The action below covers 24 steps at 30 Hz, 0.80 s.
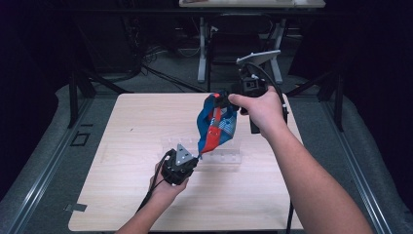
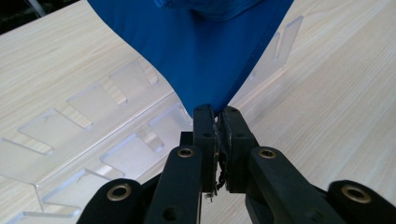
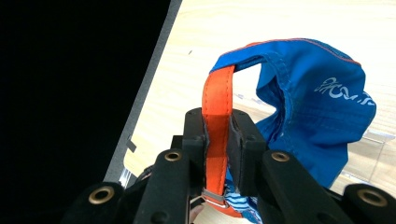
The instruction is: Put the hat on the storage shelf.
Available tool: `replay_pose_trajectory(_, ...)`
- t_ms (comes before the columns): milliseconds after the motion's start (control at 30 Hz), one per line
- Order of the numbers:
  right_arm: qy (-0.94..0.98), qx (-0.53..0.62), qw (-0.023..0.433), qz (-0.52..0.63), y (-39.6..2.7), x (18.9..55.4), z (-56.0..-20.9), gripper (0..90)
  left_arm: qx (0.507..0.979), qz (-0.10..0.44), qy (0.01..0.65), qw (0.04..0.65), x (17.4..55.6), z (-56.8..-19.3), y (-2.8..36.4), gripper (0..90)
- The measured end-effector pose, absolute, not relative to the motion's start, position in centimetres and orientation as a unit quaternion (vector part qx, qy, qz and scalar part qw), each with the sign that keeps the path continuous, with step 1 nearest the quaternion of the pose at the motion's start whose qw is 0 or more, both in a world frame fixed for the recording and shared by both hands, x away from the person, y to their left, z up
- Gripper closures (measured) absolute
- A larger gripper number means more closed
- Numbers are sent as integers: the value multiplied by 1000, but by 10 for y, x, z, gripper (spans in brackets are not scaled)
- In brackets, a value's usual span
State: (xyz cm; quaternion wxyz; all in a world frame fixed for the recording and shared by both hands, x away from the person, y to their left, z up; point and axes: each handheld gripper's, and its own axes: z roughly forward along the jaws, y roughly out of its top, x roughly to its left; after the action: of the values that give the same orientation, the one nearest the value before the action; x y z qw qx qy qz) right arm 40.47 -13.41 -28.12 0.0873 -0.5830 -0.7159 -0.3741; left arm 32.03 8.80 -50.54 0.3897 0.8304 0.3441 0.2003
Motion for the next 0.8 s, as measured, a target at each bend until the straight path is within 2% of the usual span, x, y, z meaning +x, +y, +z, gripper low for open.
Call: replay_pose_trajectory(800,-715,-587,102,-365,-125,416,-309,781,818,178,371,402,323,-518,96,872)
